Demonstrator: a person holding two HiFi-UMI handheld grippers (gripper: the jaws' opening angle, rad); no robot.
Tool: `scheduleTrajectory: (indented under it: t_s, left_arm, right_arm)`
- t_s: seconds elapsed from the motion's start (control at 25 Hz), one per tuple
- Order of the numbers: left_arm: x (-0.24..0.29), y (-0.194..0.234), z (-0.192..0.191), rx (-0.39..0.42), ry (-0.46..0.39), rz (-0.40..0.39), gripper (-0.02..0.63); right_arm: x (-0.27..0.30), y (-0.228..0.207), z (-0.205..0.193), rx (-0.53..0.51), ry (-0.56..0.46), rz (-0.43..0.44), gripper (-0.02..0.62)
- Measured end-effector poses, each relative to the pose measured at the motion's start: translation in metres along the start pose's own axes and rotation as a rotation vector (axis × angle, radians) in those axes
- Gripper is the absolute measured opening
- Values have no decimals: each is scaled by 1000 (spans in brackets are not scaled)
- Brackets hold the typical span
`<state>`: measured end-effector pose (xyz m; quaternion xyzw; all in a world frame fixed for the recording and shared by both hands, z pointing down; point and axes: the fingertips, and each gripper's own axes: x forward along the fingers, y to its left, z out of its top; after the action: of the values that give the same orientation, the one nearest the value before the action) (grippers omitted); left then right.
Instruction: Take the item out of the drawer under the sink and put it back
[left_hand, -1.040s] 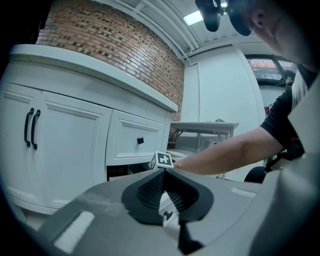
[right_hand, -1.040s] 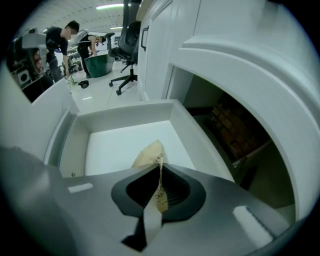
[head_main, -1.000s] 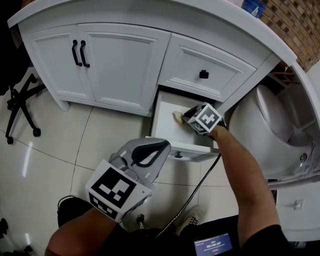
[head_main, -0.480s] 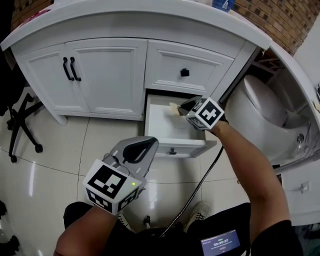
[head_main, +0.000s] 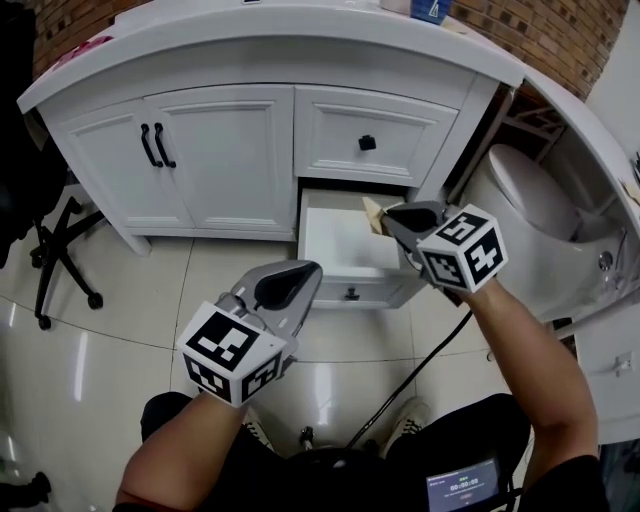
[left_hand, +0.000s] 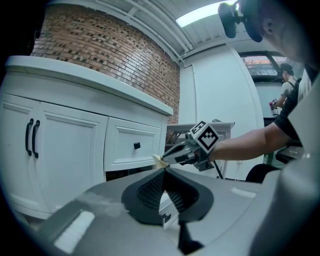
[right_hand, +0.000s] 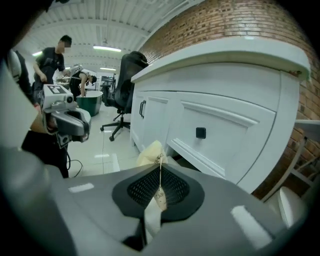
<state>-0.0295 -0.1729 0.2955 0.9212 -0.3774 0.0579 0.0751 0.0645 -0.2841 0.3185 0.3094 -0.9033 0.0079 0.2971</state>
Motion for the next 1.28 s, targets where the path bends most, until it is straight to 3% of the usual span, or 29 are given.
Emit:
scheduleTrajectory:
  t_s: [0.24,0.48,0.92,1.28]
  left_arm:
    - [-3,2,2,-1,-4,19,5]
    - [-1,-1,2,6,-5,19,5]
    - [0,-5,5,22,-10,19,5]
    - [-3,-11,9,36,-13,13,5]
  right_arm:
    - [-54,28,5,135,-141,-15,12]
    - [-91,47,4,186,-229,-36,12]
    - [-103,77,-18,159,-208,-28,11]
    - [-112,66,-24,204,-225,-52,11]
